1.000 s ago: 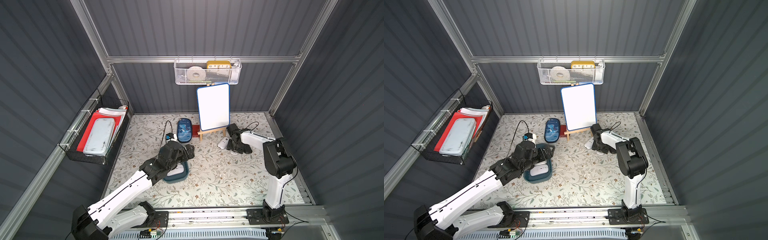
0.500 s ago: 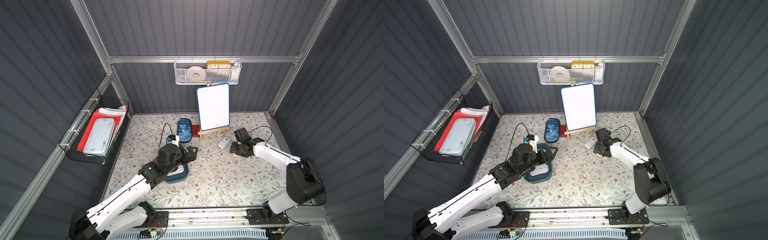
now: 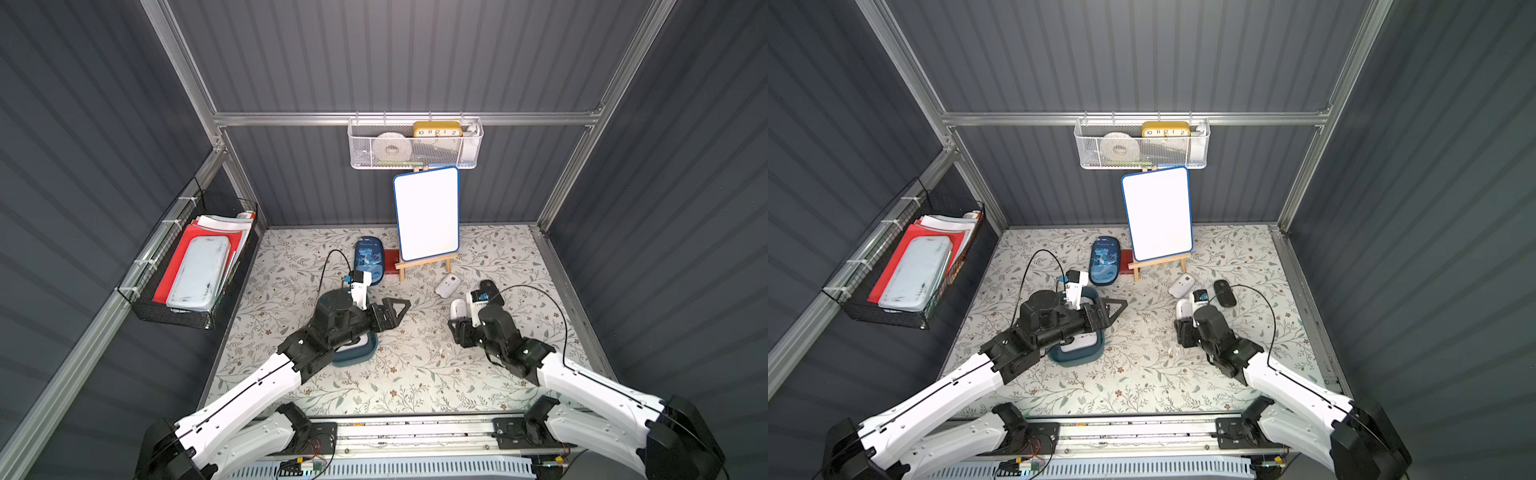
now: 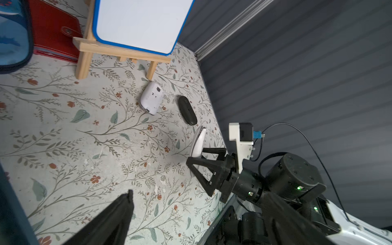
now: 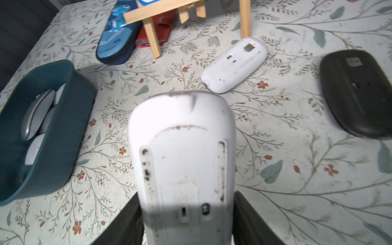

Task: Put the mouse in the storage box
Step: Pick up the mouse from the center of the board.

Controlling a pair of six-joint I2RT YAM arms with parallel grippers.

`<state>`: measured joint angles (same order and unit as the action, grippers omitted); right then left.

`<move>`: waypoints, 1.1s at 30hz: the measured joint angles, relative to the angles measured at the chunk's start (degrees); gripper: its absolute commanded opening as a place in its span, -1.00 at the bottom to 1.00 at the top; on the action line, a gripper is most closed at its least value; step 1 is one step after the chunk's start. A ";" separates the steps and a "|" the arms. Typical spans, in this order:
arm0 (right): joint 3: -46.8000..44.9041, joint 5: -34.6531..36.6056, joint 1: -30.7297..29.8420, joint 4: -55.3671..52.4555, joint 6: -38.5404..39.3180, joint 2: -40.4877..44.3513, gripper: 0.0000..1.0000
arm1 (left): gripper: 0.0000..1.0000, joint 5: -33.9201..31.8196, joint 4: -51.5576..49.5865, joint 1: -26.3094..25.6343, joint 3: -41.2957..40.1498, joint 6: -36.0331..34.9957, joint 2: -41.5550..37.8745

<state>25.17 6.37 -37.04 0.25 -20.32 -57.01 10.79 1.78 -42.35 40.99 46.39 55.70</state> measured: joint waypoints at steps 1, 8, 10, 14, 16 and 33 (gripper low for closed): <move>-0.83 -0.24 -1.18 1.18 0.79 0.28 -0.24 | 0.99 0.72 0.85 0.00 0.00 -0.11 0.37; -7.06 -2.14 -9.51 10.10 6.40 0.94 -0.24 | 0.99 6.58 8.07 -0.02 0.02 -0.15 7.52; -7.76 -2.71 -10.45 10.95 7.65 1.60 -0.24 | 0.98 7.96 9.90 -0.17 0.02 -0.20 10.19; -8.35 -3.65 -10.75 13.53 9.07 2.58 -0.24 | 0.97 9.40 12.07 -1.38 0.35 -0.66 15.50; -8.74 -3.80 -10.82 14.34 9.49 3.15 -0.23 | 0.93 9.81 12.39 -1.97 0.68 -0.90 17.40; -9.09 -4.85 -10.88 16.00 10.36 2.45 -0.24 | 0.50 9.51 14.86 -7.32 5.42 -1.01 31.65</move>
<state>16.08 1.52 -47.92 16.25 -9.96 -54.57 20.29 16.64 -49.67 46.41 45.39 87.35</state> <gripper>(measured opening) 0.611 0.796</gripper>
